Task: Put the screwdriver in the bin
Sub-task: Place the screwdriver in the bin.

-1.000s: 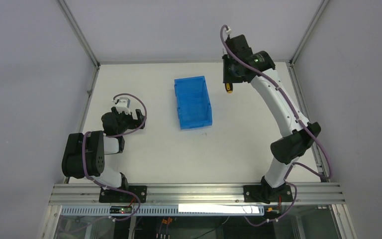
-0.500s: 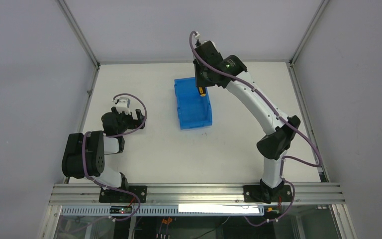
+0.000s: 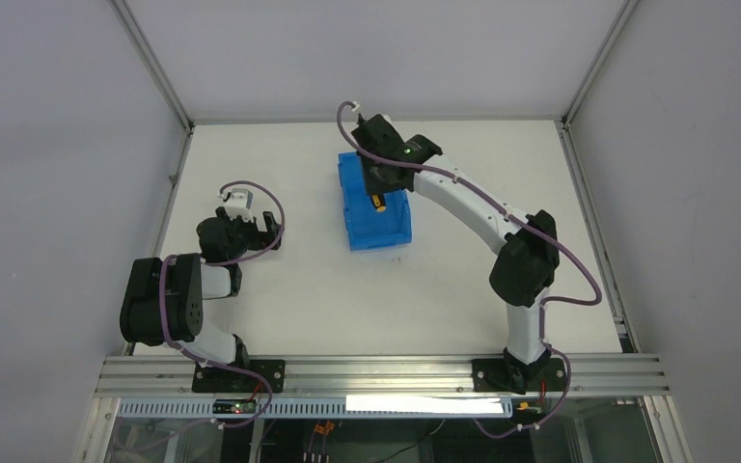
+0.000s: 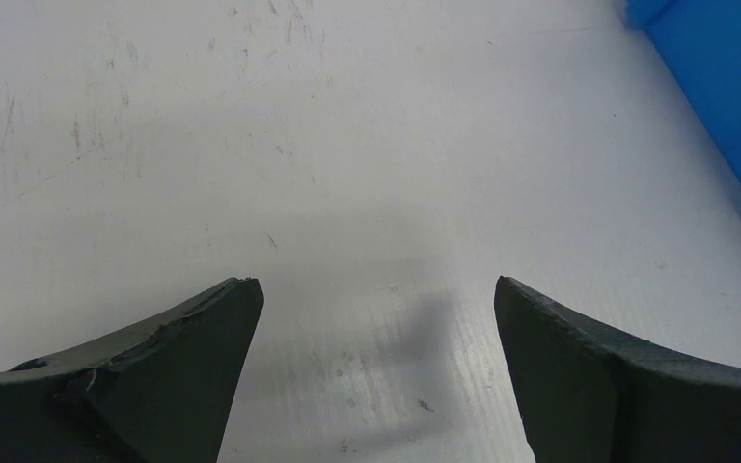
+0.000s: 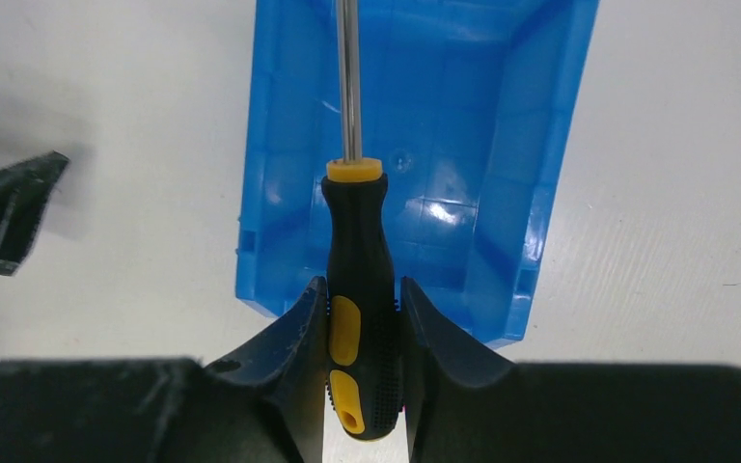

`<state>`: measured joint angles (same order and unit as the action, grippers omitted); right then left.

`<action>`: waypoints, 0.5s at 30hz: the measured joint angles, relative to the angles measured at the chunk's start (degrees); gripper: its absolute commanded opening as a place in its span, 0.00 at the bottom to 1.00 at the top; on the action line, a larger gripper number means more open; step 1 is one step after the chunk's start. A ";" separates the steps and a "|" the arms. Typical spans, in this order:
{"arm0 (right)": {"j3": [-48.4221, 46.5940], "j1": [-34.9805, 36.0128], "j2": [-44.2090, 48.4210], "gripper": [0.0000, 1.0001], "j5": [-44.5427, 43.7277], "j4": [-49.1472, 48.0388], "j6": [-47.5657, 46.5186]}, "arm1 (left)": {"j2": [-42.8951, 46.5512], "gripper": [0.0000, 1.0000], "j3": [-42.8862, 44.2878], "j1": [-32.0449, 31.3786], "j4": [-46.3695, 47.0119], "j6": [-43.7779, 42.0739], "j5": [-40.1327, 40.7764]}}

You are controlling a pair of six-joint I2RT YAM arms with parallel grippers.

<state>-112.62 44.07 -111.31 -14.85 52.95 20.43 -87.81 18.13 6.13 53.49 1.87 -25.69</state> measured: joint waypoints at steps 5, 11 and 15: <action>7.13 0.00 -0.44 0.00 2.21 -4.94 -3.04 | 0.00 0.99 0.00 0.00 0.02 0.00 0.02; 11.56 0.00 -2.05 0.00 2.51 -11.47 -7.17 | 0.00 0.99 0.00 0.00 0.00 0.00 0.02; 14.05 0.00 -3.96 0.00 2.27 -14.97 -9.77 | 0.00 0.99 0.00 0.00 0.00 0.00 0.00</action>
<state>-98.56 44.07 -115.26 -12.58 37.98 10.66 -87.81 18.13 6.13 53.49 1.87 -25.69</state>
